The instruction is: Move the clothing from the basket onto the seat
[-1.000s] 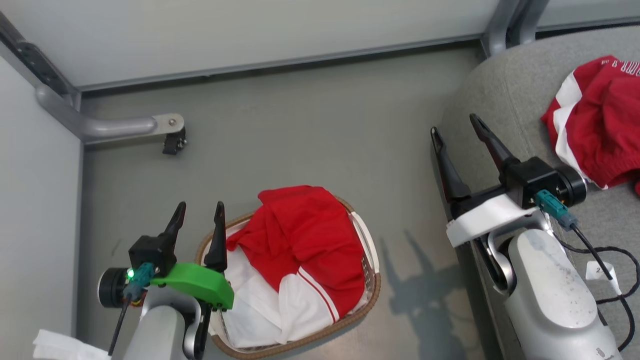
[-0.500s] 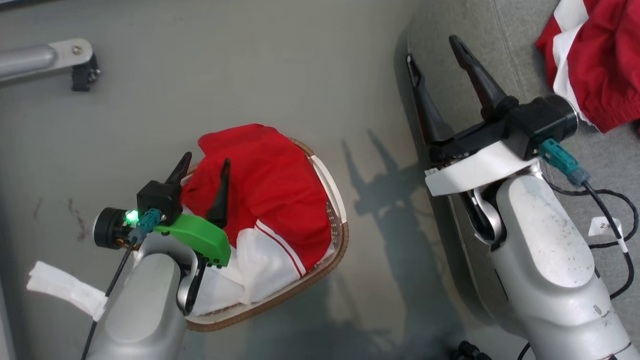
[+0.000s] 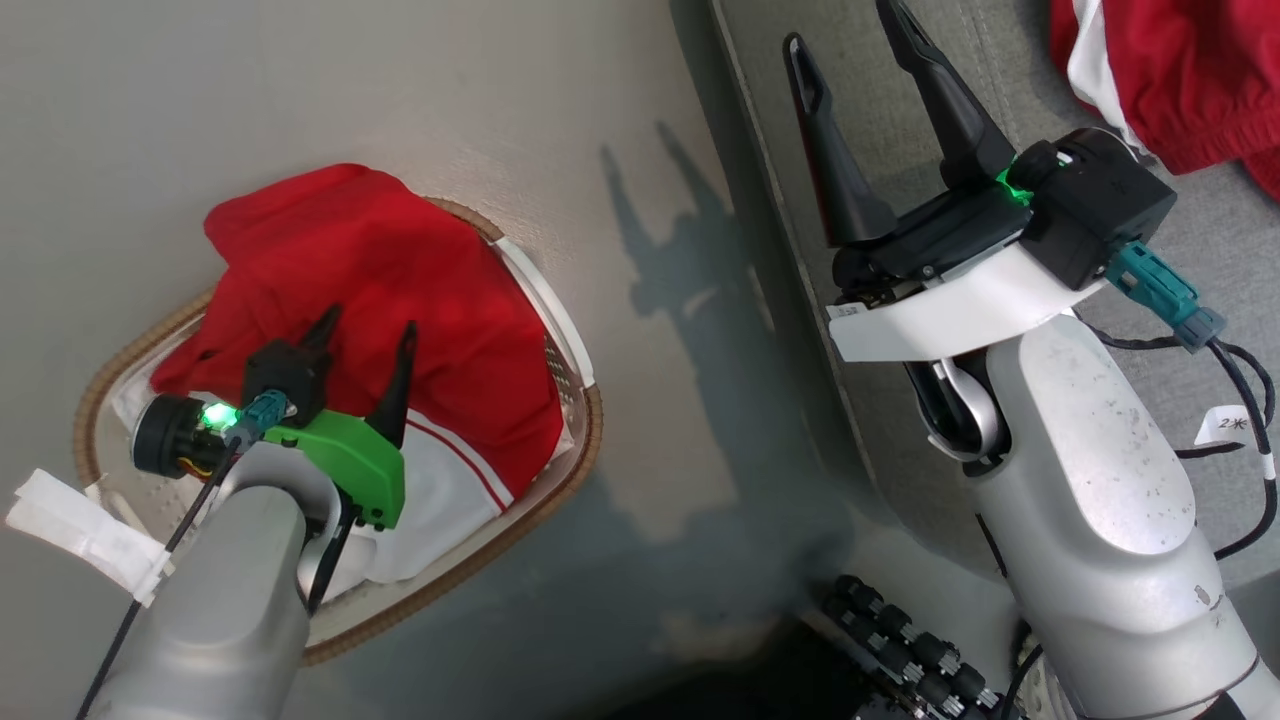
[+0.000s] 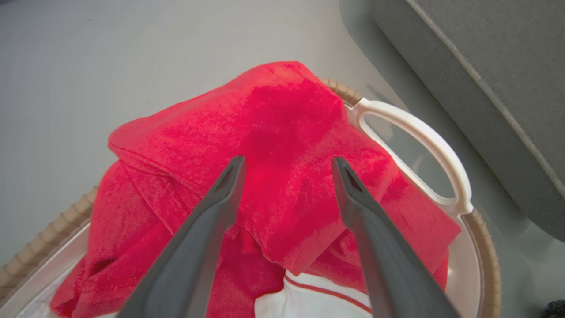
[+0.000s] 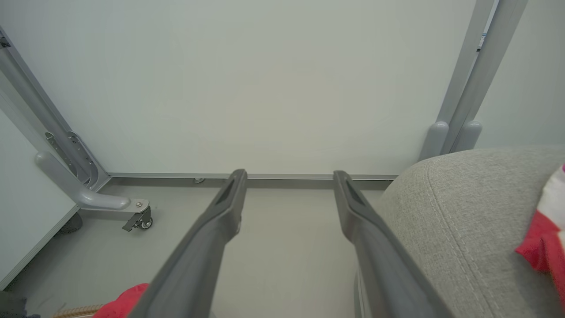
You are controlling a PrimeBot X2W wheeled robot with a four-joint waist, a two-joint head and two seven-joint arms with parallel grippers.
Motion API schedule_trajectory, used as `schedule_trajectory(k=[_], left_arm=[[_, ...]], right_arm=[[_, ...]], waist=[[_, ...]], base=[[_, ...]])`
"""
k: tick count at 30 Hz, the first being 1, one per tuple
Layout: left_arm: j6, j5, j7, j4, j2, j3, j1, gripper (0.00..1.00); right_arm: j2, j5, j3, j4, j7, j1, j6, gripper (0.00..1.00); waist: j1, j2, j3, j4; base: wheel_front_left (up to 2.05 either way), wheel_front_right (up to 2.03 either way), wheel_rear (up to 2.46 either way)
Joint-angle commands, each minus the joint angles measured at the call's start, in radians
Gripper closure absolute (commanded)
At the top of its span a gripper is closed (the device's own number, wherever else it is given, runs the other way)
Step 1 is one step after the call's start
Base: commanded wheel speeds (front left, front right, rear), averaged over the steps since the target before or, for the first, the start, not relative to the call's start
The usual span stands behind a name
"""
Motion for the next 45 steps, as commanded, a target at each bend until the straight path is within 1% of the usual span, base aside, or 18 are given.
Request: schedule_trajectory(k=[1, 12, 15, 19, 27, 28, 29, 31, 35, 39, 45], left_arm=[[-0.002, -0.006, 0.001, 0.008, 0.026, -0.017, -0.026, 0.0], [-0.002, -0.069, 0.001, 0.056, 0.1, -0.162, -0.084, 0.0], [-0.002, -0.089, 0.001, 0.082, 0.102, -0.168, -0.112, 0.0], [-0.002, -0.101, 0.001, 0.13, 0.1, -0.218, -0.143, 0.0], [-0.002, -0.149, 0.001, 0.216, 0.071, -0.292, -0.198, 0.0], [-0.002, -0.161, 0.001, 0.212, 0.071, -0.299, -0.204, 0.67], [-0.002, -0.179, 0.001, 0.212, 0.07, -0.298, -0.202, 1.0], [-0.002, -0.198, 0.001, 0.216, 0.075, -0.307, -0.192, 1.0], [-0.002, -0.235, 0.001, 0.208, 0.086, -0.314, -0.173, 1.0], [-0.002, -0.256, 0.001, 0.188, 0.062, -0.306, -0.137, 1.0], [-0.002, -0.273, 0.001, 0.131, 0.016, -0.253, -0.059, 1.0]], right_arm=[[0.001, 0.016, 0.005, -0.009, 0.0, -0.016, -0.001, 0.0], [0.0, 0.05, 0.003, -0.03, 0.0, -0.033, -0.001, 0.0], [0.0, 0.042, -0.006, -0.032, 0.0, -0.033, -0.001, 0.0], [0.0, 0.036, -0.011, -0.036, 0.0, -0.036, -0.001, 0.0], [0.0, 0.03, -0.007, -0.038, 0.0, -0.044, -0.001, 0.0], [0.0, 0.033, -0.005, -0.035, 0.0, -0.047, -0.001, 0.0], [0.0, 0.036, -0.003, -0.033, 0.0, -0.048, -0.001, 0.0], [0.0, 0.055, -0.005, -0.03, 0.0, -0.049, -0.001, 0.0], [0.0, 0.047, 0.008, -0.012, 0.0, -0.062, -0.001, 0.0], [0.0, 0.015, 0.004, 0.012, 0.0, -0.055, -0.001, 0.0], [-0.001, -0.04, 0.007, 0.059, 0.0, -0.023, -0.001, 0.0]], waist=[[-0.0001, 0.0, 0.093, -0.081], [-0.0001, 0.0, 0.176, -0.103], [-0.0001, 0.0, 0.186, -0.095], [-0.0001, 0.0, 0.195, -0.089], [-0.0001, 0.0, 0.209, -0.076], [-0.0001, 0.0, 0.207, -0.077], [-0.0001, 0.0, 0.203, -0.077], [-0.0001, 0.0, 0.192, -0.082], [-0.0001, 0.0, 0.159, -0.088], [-0.0001, 0.0, 0.094, -0.063], [-0.0001, 0.0, -0.025, -0.004]], base=[[0.0, 0.0, 0.0], [0.0, 0.0, 0.0], [0.0, 0.0, 0.0], [0.0, 0.0, 0.0], [0.0, 0.0, 0.0], [0.0, 0.0, 0.0], [0.0, 0.0, 0.0], [0.0, 0.0, 0.0], [0.0, 0.0, 0.0], [0.0, 0.0, 0.0], [0.0, 0.0, 0.0]])
